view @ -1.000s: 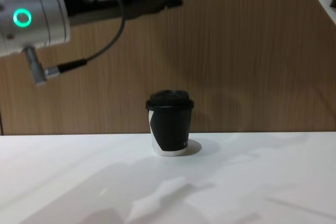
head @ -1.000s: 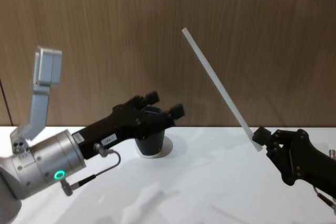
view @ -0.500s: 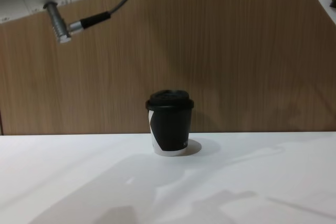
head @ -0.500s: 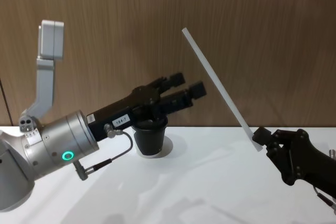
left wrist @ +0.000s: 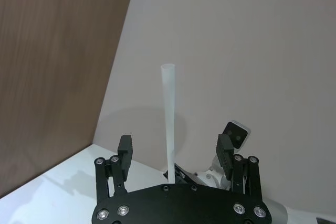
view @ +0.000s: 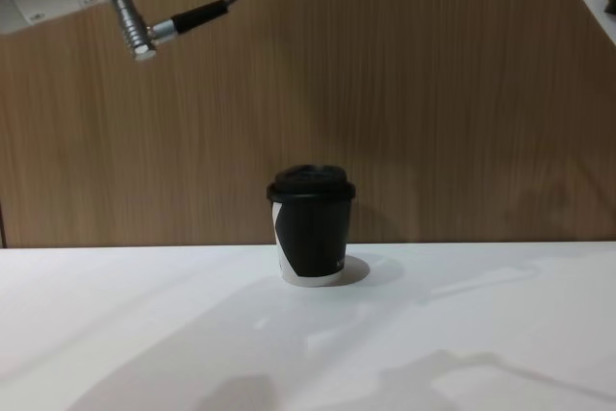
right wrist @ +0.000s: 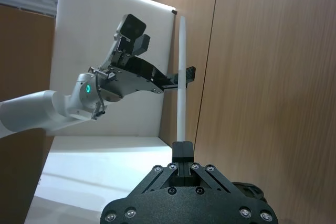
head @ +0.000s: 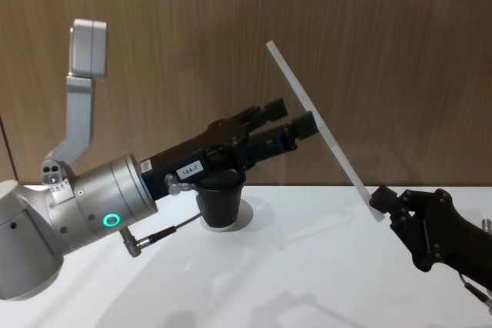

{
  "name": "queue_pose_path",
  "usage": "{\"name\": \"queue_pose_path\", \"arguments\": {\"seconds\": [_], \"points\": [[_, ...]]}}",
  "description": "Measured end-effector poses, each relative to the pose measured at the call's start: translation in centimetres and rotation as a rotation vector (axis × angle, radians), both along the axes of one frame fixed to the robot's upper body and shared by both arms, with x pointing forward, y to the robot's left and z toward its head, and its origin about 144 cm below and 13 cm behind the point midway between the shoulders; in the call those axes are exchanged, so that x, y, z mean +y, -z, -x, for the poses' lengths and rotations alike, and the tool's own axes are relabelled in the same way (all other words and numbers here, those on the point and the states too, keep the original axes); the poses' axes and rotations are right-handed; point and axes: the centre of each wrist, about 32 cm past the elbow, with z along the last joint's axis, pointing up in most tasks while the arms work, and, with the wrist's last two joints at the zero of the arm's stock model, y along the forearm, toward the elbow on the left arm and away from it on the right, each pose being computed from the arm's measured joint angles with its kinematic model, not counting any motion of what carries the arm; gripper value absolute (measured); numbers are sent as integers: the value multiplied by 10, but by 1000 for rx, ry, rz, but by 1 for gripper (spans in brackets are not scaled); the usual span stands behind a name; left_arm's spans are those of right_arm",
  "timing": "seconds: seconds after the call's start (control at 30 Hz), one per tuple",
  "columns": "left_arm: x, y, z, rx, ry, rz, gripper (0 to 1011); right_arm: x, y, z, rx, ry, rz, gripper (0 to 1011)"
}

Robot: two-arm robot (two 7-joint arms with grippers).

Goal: Pick up the straw with one hand, pass it to the other hand, and insert it into the cup.

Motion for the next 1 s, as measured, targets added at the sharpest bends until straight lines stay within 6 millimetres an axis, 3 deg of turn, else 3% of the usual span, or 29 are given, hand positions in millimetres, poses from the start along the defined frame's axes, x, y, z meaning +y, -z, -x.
{"name": "queue_pose_path", "arguments": {"seconds": [0.77,1.0], "points": [[-20,0,-12,-8,22,-1,1002,0,0,0,0,0,0,0],[-22,0,-14,-8,21,-2,881,0,0,0,0,0,0,0]]}}
